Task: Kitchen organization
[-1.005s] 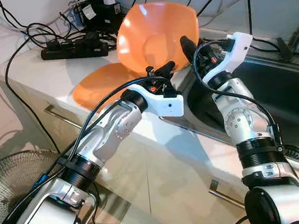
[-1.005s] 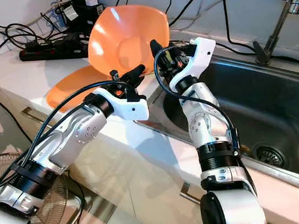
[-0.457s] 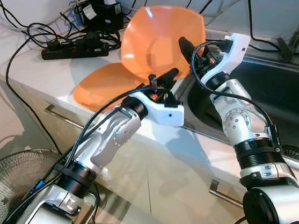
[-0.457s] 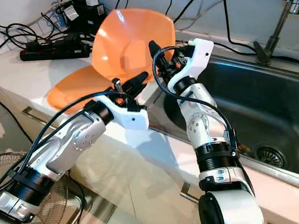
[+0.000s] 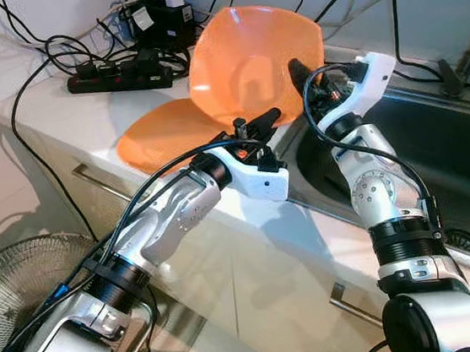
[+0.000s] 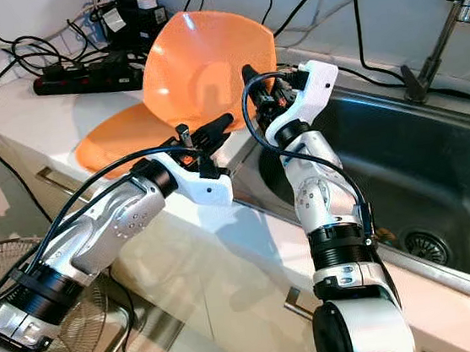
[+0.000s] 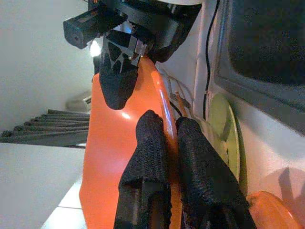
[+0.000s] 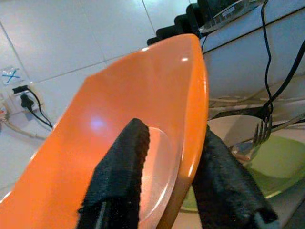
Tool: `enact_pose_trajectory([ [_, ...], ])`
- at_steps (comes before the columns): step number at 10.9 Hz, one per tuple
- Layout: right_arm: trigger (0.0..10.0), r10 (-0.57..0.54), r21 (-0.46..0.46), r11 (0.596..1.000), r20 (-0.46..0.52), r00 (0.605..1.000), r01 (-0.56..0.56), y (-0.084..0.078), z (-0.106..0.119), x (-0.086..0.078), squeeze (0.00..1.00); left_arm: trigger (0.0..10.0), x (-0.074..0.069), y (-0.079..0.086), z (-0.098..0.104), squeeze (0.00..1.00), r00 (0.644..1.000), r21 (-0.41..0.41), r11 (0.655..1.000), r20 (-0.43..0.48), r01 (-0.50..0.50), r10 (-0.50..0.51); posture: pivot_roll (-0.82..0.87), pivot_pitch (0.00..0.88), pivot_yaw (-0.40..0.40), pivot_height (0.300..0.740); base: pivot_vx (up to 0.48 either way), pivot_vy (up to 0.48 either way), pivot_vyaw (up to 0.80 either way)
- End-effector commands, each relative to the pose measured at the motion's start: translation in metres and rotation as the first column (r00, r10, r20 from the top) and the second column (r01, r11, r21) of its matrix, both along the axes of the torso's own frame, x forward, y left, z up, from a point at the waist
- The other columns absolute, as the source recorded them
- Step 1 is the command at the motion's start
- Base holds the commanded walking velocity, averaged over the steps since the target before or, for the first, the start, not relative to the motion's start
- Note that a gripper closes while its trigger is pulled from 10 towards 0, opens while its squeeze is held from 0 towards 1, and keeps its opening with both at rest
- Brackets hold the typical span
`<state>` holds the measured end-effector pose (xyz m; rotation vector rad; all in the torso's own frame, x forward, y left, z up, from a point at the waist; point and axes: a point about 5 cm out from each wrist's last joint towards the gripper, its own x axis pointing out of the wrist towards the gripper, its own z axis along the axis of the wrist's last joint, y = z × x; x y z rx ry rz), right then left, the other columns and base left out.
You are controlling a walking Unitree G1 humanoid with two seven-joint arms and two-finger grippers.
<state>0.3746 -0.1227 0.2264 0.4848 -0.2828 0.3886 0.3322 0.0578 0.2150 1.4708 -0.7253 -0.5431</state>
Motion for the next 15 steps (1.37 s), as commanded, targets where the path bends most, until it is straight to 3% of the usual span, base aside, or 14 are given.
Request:
enact_pose_trajectory([
  [1,0.0,0.010,-0.022,1.000,-0.003,1.000,-0.010,0.002,0.003,0.002,0.00,10.0,-0.005,-0.005,0.009,0.00,0.998,-0.006,0.999,0.053,0.038,-0.038,0.22,0.000,-0.028,0.740,0.000,0.000,0.00],
  [5,0.0,0.024,-0.023,0.999,-0.009,1.000,-0.024,0.003,0.002,0.002,0.00,10.0,-0.003,-0.001,0.011,0.00,0.997,0.027,0.999,0.070,0.033,-0.035,0.23,0.000,-0.028,0.740,0.000,0.000,0.00],
  [6,0.0,0.025,-0.023,0.999,-0.010,1.000,-0.026,0.003,0.002,0.002,0.00,10.0,-0.002,0.000,0.011,1.00,0.997,0.027,0.999,0.067,0.029,-0.031,0.23,0.000,-0.028,0.740,0.000,0.000,0.00],
  [9,0.0,0.014,-0.017,1.000,-0.012,1.000,-0.014,0.001,0.002,0.003,0.00,10.0,-0.001,0.001,0.012,1.00,0.999,0.003,1.000,0.046,0.024,-0.024,0.22,0.000,-0.025,0.740,0.000,0.000,0.00],
  [14,0.0,-0.094,0.059,0.994,-0.044,0.995,0.097,-0.015,0.002,0.007,0.00,10.0,-0.004,-0.002,0.011,1.00,0.999,-0.037,0.999,0.035,0.029,-0.027,0.23,0.000,-0.024,0.740,0.000,0.000,0.00],
  [15,0.0,-0.144,0.080,0.986,-0.056,0.988,0.148,-0.024,0.002,0.009,0.00,10.0,-0.003,-0.002,0.012,0.00,0.999,-0.053,0.998,0.034,0.021,-0.019,0.23,0.000,-0.024,0.740,0.000,0.000,0.00],
])
